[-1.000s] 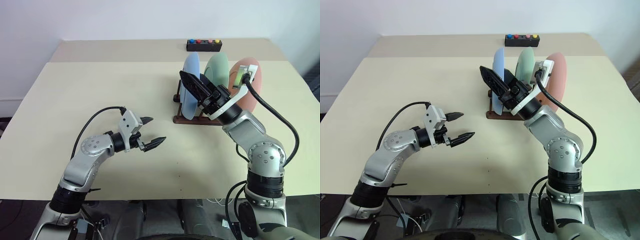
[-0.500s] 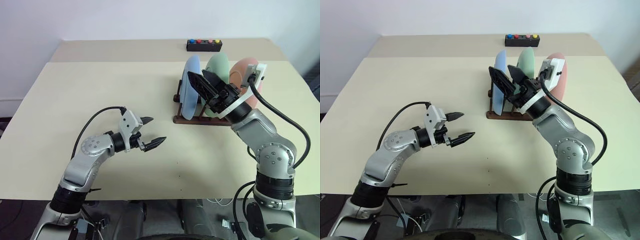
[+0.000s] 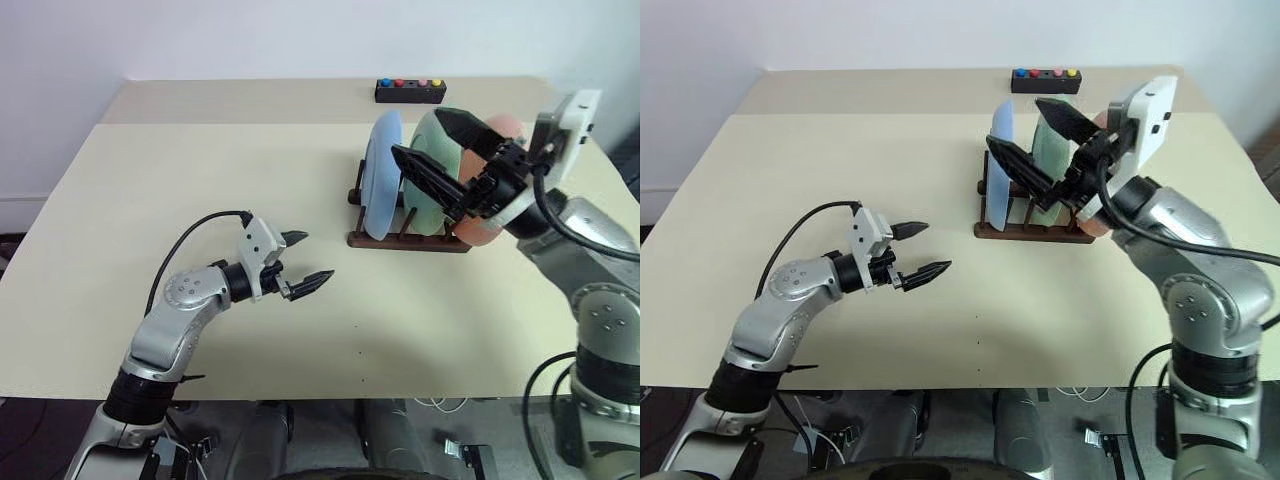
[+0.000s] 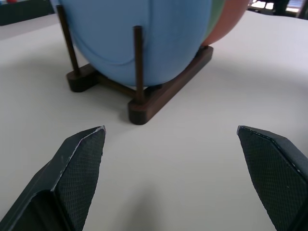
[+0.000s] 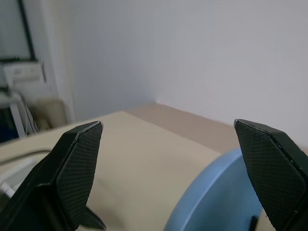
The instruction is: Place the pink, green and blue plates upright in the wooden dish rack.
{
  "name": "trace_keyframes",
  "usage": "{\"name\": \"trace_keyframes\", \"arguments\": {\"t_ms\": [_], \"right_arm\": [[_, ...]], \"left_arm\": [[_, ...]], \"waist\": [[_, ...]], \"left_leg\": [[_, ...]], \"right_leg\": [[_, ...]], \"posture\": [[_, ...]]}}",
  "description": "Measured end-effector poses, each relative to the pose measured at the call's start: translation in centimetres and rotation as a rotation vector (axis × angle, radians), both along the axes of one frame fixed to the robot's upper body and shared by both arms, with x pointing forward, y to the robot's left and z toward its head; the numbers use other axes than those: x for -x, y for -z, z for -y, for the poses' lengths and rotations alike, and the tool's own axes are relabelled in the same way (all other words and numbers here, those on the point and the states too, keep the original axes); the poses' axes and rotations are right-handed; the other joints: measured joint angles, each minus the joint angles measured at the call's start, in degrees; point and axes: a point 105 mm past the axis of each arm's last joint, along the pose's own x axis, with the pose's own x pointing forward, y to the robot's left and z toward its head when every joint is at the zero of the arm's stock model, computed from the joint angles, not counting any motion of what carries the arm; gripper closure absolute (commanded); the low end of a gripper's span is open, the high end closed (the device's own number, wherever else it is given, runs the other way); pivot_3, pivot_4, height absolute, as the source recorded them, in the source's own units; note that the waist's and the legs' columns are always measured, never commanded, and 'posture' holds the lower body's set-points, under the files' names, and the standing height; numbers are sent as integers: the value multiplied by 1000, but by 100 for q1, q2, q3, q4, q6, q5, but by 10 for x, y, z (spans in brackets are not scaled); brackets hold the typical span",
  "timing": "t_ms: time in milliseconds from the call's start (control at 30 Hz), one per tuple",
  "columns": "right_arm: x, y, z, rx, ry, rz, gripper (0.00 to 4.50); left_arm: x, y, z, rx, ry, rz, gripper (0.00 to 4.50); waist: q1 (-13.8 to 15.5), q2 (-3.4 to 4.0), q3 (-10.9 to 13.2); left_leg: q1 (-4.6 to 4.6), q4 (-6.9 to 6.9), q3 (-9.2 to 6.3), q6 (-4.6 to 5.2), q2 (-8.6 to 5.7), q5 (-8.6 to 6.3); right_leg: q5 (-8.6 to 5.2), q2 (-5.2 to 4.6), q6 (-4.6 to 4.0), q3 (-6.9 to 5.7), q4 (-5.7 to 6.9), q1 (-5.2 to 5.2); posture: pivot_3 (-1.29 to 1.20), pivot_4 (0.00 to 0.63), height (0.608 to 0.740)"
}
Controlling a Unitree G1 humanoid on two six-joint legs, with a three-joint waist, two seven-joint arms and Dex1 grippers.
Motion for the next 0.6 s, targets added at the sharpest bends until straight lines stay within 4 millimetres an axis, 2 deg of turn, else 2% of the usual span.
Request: {"name": "trace_keyframes", "arguments": {"t_ms": [67, 200, 233, 467, 600], "right_arm": [[6, 9, 15, 103, 41, 12, 34], [18, 50, 76, 245, 183, -116, 34], [22, 55, 89, 250, 211, -140, 34], [48, 93, 165, 275, 416, -287, 34], [51, 112, 191, 261, 490, -327, 34]], "left_arm": [[-5, -1, -12, -12, -40, 13, 0], [-20, 1, -69, -86, -214, 23, 0], [-21, 2, -77, -91, -240, 26, 0], [-19, 17, -106, -132, -324, 15, 0], [-19, 17, -106, -125, -329, 22, 0]], "waist": [[32, -3, 0], [26, -4, 0], [15, -3, 0], [9, -3, 0], [7, -1, -1]], "left_leg": [[-3, 1, -1, 2, 0, -1], [-3, 5, 6, 11, -1, -6], [0, 5, 11, 11, 0, -6], [8, 10, 14, 11, 2, -6], [10, 10, 14, 10, 2, -6]], "right_leg": [[-1, 0, 1, -2, -6, 4], [-3, -2, 4, 1, -9, 8], [-3, -3, 5, 3, -9, 8], [-4, -1, 3, 4, -9, 17], [-4, -2, 4, 5, -10, 20]], "posture": [[0, 150, 740], [0, 150, 740], [0, 150, 740], [0, 150, 740], [0, 150, 740]]}}
